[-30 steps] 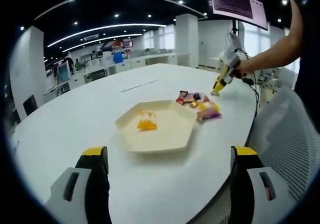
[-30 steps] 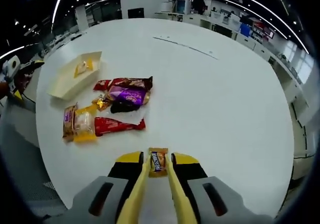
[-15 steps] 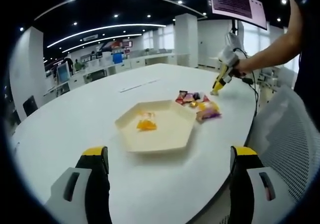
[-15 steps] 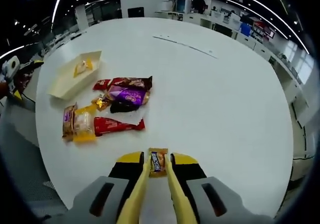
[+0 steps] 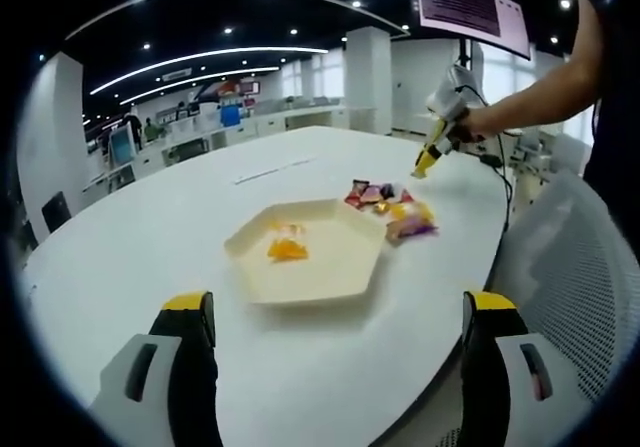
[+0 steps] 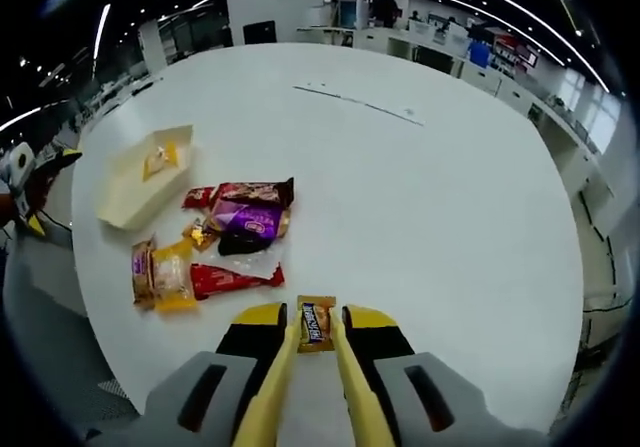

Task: Place the target food into the container with the food tongs after gripping and lifting it, then release it inside without dropping or visibly crushing the food.

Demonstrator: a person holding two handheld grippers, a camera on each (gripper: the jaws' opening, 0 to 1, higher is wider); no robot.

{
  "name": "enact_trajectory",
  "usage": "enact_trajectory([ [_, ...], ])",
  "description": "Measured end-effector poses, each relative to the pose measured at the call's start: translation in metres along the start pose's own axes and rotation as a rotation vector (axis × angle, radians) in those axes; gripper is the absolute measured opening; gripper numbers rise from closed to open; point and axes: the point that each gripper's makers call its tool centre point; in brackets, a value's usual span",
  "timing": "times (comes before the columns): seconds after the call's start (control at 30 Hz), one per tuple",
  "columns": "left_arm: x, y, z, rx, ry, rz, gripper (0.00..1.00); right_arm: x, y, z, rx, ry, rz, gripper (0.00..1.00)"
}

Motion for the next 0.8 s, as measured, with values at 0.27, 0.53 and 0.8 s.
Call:
enact_trajectory([
  [0.27, -0.002, -0.002, -0.005, -0.011, 0.028, -0.005, 0.99, -0.004, 0.001, -0.016, 0.014, 0.024, 0.016, 0.21],
  [0.53, -0.002, -0.001, -0.006, -0.008, 0.034, -0.006, 0.99, -0.002, -0.020, -0.040, -0.036, 0.026, -0.003, 0.21],
  [0.8, -0.003, -0.001, -0.010, -0.004, 0.052, -0.009, 0.99, 0.006, -0.041, -0.063, -0.065, 0.018, -0.025, 0.21],
])
Point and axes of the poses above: the point that each gripper's makers call its tool centre point, and the gripper's own axes: x roughly forward along the fingers, y roughly to its right, z roughly out of its underside, and after that the axes turned 10 degrees about -z, right-handed
